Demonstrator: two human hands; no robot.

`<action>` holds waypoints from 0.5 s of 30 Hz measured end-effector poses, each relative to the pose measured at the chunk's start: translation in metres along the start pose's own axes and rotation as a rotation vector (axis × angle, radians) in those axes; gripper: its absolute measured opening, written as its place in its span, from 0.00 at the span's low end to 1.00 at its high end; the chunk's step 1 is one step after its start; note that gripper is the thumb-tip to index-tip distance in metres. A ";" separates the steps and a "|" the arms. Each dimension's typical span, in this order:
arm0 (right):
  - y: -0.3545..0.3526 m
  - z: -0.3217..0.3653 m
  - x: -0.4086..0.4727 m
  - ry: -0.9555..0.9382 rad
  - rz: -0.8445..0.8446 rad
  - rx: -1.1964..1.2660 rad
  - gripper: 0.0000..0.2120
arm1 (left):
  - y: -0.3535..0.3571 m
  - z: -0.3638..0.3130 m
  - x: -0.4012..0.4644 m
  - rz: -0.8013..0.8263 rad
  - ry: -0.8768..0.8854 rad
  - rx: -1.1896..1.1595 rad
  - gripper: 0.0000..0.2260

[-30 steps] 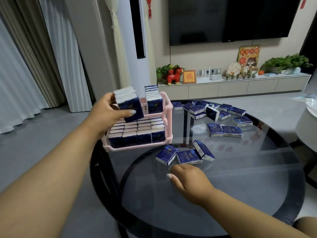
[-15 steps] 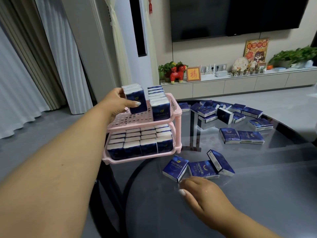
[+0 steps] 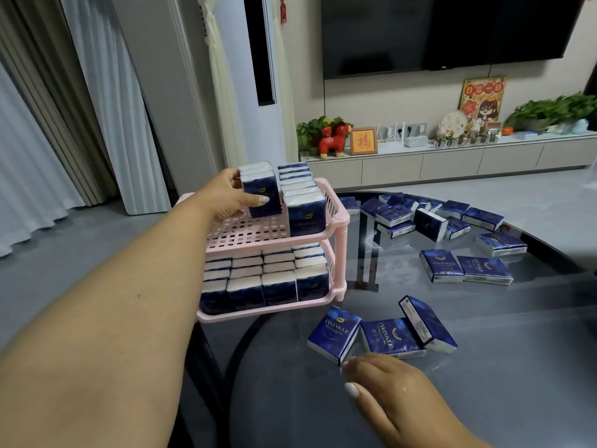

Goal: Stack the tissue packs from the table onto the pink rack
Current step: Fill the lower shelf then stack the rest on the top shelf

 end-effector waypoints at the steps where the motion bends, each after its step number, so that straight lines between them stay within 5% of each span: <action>1: 0.000 0.000 0.000 0.001 0.002 0.003 0.26 | 0.001 0.001 0.001 0.016 0.002 -0.007 0.33; 15: -0.004 0.002 0.000 -0.033 -0.073 -0.036 0.21 | 0.010 0.010 0.005 0.090 0.066 0.278 0.19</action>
Point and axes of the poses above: each hand's wrist, its own x-axis towards the middle knuckle, its own y-axis out of the palm, z = x × y, the point moved 3 cm from there along x, towards the middle knuckle, and after that the axes turned 12 degrees about -x, right-handed, at the moved point
